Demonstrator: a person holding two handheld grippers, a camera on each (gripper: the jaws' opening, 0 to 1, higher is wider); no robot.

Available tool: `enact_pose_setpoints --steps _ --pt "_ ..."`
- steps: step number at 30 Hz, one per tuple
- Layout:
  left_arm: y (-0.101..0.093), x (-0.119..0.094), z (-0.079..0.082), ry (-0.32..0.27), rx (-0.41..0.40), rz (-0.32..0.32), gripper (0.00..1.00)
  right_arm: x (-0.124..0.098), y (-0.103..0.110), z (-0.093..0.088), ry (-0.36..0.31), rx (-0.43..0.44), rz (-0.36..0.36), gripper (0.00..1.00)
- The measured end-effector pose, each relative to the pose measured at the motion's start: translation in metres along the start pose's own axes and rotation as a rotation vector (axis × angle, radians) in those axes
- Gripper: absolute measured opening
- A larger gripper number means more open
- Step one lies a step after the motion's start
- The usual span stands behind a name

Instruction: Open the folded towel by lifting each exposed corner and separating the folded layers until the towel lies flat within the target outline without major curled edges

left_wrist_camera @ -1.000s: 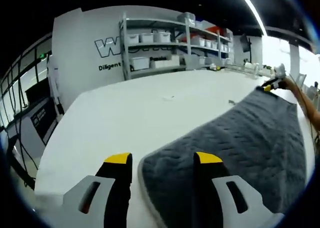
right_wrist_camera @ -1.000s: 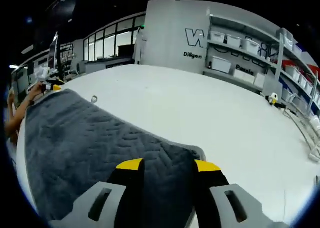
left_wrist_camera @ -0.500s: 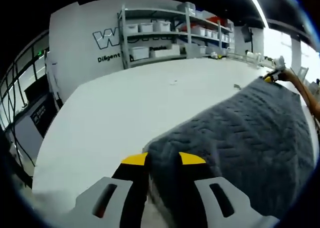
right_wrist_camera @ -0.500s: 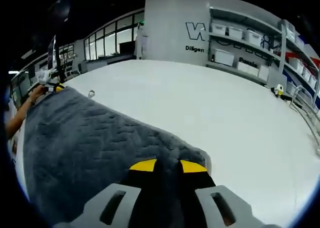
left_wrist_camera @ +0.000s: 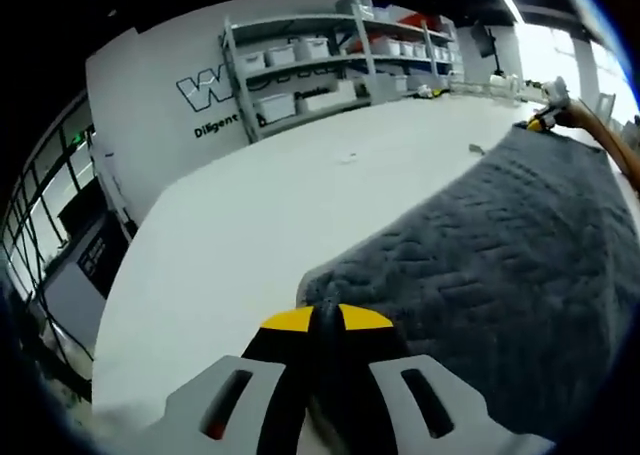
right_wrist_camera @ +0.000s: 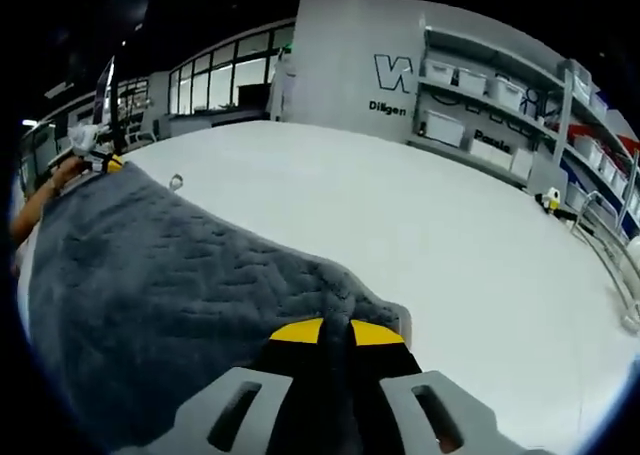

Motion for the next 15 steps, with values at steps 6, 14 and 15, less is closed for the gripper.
enact_pose_setpoints --steps 6,14,15 --pt "0.005 0.005 0.001 0.012 0.017 0.025 0.07 0.008 -0.006 0.008 -0.012 -0.028 -0.036 0.04" --pt "0.010 0.010 0.000 0.014 0.026 0.045 0.07 0.016 -0.013 0.015 -0.036 -0.025 -0.074 0.05" --pt "0.011 0.010 0.000 0.013 0.027 0.051 0.07 0.016 -0.012 0.015 -0.038 -0.030 -0.079 0.06"
Point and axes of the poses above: the point that each gripper's makers call its tool centre point, and the gripper's own axes: x roughly forward along the fingers, y roughly to its left, z roughly out of its top, the point moved 2 cm from there along -x, roughly backward along the fingers, and after that the axes turned 13 degrees about x, right-handed, at the moved point
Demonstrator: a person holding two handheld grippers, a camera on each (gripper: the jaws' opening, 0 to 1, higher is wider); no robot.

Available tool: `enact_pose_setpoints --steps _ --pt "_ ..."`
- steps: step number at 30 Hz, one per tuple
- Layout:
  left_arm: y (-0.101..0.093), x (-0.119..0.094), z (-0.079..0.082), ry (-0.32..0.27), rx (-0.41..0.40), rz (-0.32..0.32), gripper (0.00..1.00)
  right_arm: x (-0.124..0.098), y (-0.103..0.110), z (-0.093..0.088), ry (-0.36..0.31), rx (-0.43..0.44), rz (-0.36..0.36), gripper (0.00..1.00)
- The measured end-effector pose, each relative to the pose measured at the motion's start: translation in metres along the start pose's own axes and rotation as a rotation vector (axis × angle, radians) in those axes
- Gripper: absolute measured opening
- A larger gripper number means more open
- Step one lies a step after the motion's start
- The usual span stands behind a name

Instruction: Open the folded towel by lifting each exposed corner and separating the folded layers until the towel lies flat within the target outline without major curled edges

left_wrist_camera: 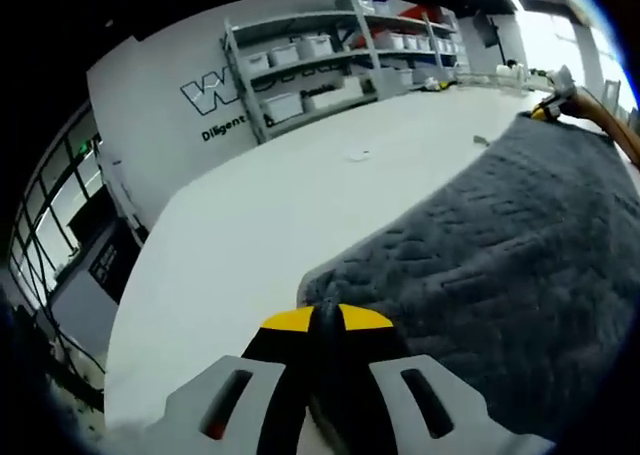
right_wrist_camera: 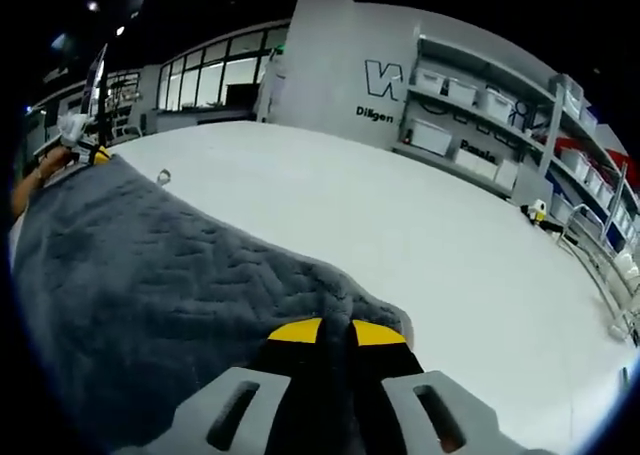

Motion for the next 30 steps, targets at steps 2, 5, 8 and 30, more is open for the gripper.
enact_pose_setpoints --steps 2,5,8,30 --pt "0.001 0.001 0.000 -0.002 -0.001 0.007 0.07 0.000 0.000 0.000 -0.001 -0.002 -0.010 0.07" --pt "0.002 0.002 0.000 -0.004 -0.003 0.013 0.08 -0.001 -0.001 0.001 0.002 0.000 -0.030 0.11" --pt "0.003 0.000 0.001 -0.003 -0.006 0.016 0.13 -0.003 -0.003 0.002 0.005 0.012 -0.042 0.20" --pt "-0.046 -0.043 0.056 -0.214 -0.174 -0.207 0.91 -0.046 0.032 0.002 0.106 0.075 -0.026 0.89"
Point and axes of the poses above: the point that each gripper's makers call its tool centre point, and the gripper's own axes: x roughly forward along the fingers, y roughly to its left, z roughly out of its top, the point moved 2 cm from there along -x, roughly backward along the fingers, and after that the axes turned 13 degrees about x, right-handed, at the moved point
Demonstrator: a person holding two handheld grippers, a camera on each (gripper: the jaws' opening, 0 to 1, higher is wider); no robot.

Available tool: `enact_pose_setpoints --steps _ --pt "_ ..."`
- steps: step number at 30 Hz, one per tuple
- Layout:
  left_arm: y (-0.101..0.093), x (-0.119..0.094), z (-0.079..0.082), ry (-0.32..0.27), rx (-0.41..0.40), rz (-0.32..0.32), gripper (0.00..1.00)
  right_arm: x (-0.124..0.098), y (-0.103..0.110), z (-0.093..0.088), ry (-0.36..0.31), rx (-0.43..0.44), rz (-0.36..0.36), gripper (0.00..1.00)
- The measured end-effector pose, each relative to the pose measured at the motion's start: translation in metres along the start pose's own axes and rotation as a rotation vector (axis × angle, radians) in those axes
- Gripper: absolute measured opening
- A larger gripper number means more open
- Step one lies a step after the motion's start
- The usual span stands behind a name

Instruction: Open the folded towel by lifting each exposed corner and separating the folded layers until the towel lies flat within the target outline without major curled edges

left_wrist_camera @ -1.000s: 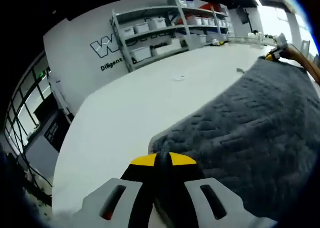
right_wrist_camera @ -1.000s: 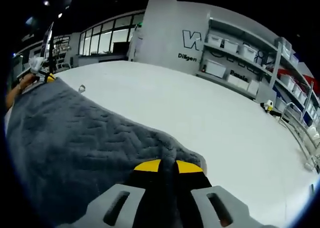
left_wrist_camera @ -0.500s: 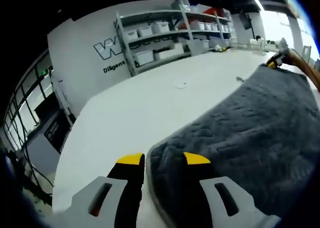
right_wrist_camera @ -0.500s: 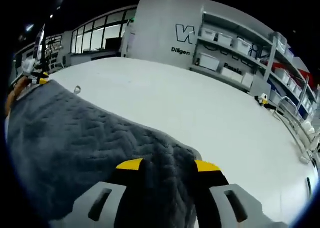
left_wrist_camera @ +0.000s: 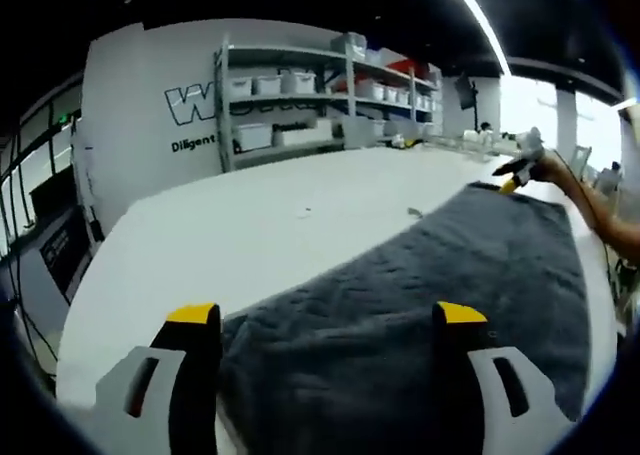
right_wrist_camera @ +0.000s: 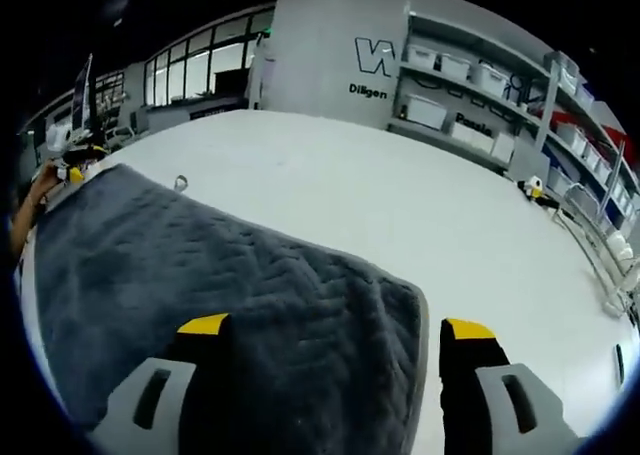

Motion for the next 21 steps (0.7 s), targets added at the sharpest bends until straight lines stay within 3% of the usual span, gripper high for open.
enact_pose_setpoints --steps 2,3,5,7,15,21 --pt "-0.010 -0.003 0.000 -0.001 -0.028 -0.025 0.99 -0.008 0.009 -0.002 -0.009 0.015 0.017 0.96" --pt "-0.010 -0.004 0.000 0.000 -0.028 -0.023 0.99 -0.009 0.010 -0.002 -0.010 0.015 0.020 0.99" --pt "-0.011 -0.008 0.005 -0.039 -0.054 -0.047 0.99 -0.016 0.020 -0.003 -0.014 -0.008 0.055 0.98" --pt "-0.014 -0.012 0.003 -0.042 -0.070 -0.047 0.99 -0.021 0.027 -0.005 -0.019 -0.010 0.073 0.99" --pt "-0.055 -0.035 -0.001 -0.069 -0.070 -0.075 0.99 -0.046 0.056 -0.014 -0.064 -0.027 0.145 0.99" --pt "-0.089 -0.050 0.001 -0.091 -0.055 -0.141 0.97 -0.056 0.094 0.001 -0.117 -0.096 0.229 0.99"
Point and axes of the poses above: the point that each gripper's makers call its tool centre point, and the gripper's own axes: x roughly forward along the fingers, y roughly to its left, z roughly out of its top, the point moved 2 cm from there along -x, roughly backward along the fingers, and after that the axes turned 13 degrees about x, right-handed, at the moved point
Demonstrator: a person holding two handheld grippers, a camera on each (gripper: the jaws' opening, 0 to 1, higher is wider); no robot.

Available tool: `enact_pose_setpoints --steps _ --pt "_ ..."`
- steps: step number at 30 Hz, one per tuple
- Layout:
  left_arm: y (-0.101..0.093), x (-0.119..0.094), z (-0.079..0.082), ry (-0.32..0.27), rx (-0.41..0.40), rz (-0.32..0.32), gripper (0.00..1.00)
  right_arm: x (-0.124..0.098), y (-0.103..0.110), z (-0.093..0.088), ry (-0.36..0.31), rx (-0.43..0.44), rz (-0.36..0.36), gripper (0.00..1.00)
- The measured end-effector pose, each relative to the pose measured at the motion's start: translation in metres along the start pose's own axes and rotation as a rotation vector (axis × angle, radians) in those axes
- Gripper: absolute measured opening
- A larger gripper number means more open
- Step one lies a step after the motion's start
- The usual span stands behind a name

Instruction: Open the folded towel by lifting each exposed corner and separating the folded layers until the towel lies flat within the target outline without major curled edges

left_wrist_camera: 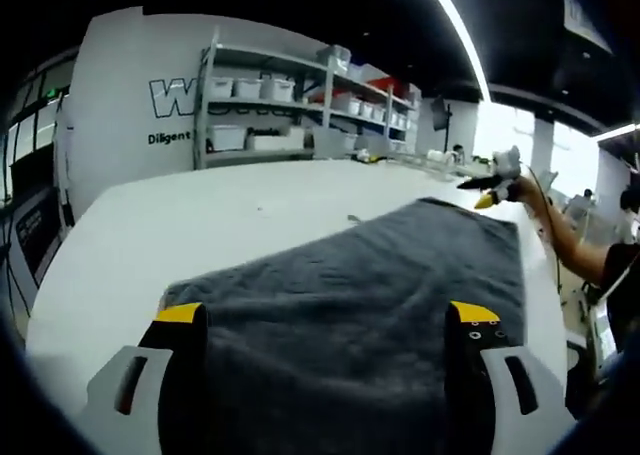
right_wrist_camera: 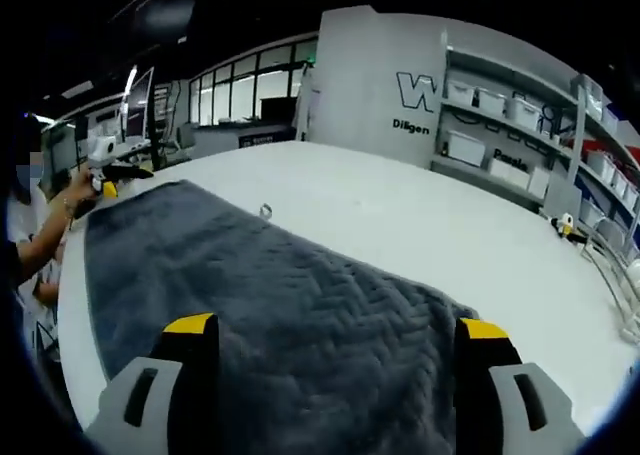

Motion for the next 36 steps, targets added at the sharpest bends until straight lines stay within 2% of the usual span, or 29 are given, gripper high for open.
enact_pose_setpoints --steps 7,11,16,19,23,26,32,36 --pt "-0.021 -0.014 0.005 0.000 0.037 -0.039 0.96 0.020 0.040 0.024 -0.026 -0.073 0.089 0.93" --pt "-0.030 -0.023 0.009 -0.015 0.041 -0.036 0.94 0.040 0.064 0.032 -0.047 -0.062 0.158 0.77" --pt "-0.035 -0.032 0.011 -0.021 0.057 -0.032 0.94 0.067 0.077 0.044 -0.037 -0.083 0.146 0.66" --pt "-0.036 -0.033 0.009 -0.023 0.066 -0.031 0.94 0.080 0.091 0.051 -0.059 -0.076 0.205 0.50" --pt "-0.040 -0.033 -0.005 0.001 0.052 -0.044 0.94 0.115 0.100 0.052 -0.042 -0.074 0.208 0.36" --pt "-0.041 -0.035 -0.010 0.008 0.045 -0.045 0.94 0.140 0.110 0.048 0.006 -0.077 0.233 0.33" --pt "-0.043 -0.038 -0.015 0.015 0.041 -0.047 0.94 0.177 0.122 0.044 0.067 -0.106 0.232 0.27" --pt "-0.048 -0.039 -0.016 0.012 0.041 -0.056 0.94 0.190 0.127 0.039 0.088 -0.115 0.236 0.20"
Point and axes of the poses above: the point that each gripper's makers call its tool centre point, and the gripper's own axes: x roughly forward along the fingers, y roughly to its left, z roughly out of its top, the point moved 2 cm from there along -x, roughly backward along the fingers, and after that the axes turned 13 degrees about x, right-handed, at the moved point
